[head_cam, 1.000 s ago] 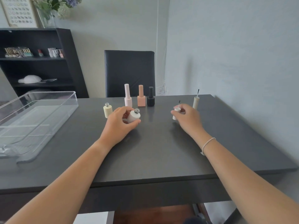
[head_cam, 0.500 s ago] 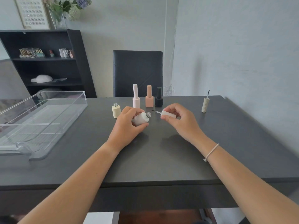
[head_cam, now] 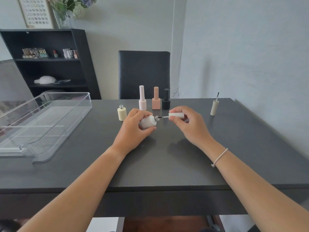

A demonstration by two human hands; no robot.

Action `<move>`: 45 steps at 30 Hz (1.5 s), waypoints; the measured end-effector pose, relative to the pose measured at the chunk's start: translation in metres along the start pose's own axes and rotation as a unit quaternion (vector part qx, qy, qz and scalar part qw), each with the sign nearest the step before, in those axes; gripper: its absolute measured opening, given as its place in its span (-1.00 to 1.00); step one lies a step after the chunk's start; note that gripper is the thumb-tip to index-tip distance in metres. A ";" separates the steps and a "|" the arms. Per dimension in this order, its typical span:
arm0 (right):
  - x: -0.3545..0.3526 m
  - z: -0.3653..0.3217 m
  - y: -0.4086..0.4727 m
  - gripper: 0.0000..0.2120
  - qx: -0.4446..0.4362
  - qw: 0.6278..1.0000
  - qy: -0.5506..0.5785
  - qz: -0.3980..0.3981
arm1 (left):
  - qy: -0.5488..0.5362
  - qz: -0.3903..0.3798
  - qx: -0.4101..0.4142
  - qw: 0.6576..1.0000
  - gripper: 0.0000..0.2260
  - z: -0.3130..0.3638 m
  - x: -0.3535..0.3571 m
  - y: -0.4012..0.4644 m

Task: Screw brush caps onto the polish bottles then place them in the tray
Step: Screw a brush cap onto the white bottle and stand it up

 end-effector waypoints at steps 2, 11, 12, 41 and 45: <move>0.000 0.000 0.000 -0.90 -0.003 1.000 -0.005 -0.003 | -0.002 -0.002 0.000 1.000 -0.69 0.001 0.001 0.000; 0.011 0.001 -0.002 -0.90 -0.017 0.998 -0.028 -0.045 | 0.010 -0.034 0.021 0.999 -0.69 0.004 0.006 -0.003; 0.013 0.000 -0.002 -0.90 -0.016 0.998 -0.028 -0.056 | 0.014 -0.039 0.027 0.999 -0.69 0.006 0.006 -0.003; 0.014 0.010 -0.006 -0.83 0.027 0.989 -0.111 -0.091 | 0.029 -0.048 0.055 0.997 -0.71 0.013 0.005 -0.004; 0.008 0.016 -0.004 -0.56 0.085 0.991 -0.077 -0.069 | 0.031 -0.049 0.055 0.997 -0.70 0.013 0.006 -0.005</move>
Point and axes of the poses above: each hand's wrist, its own y-axis towards the middle knuckle, its own x-axis out of the palm, z = x × y, the point moved 7 cm from there along y, towards the middle knuckle, and after that the axes turned 15 degrees about y, right-handed, at the moved point
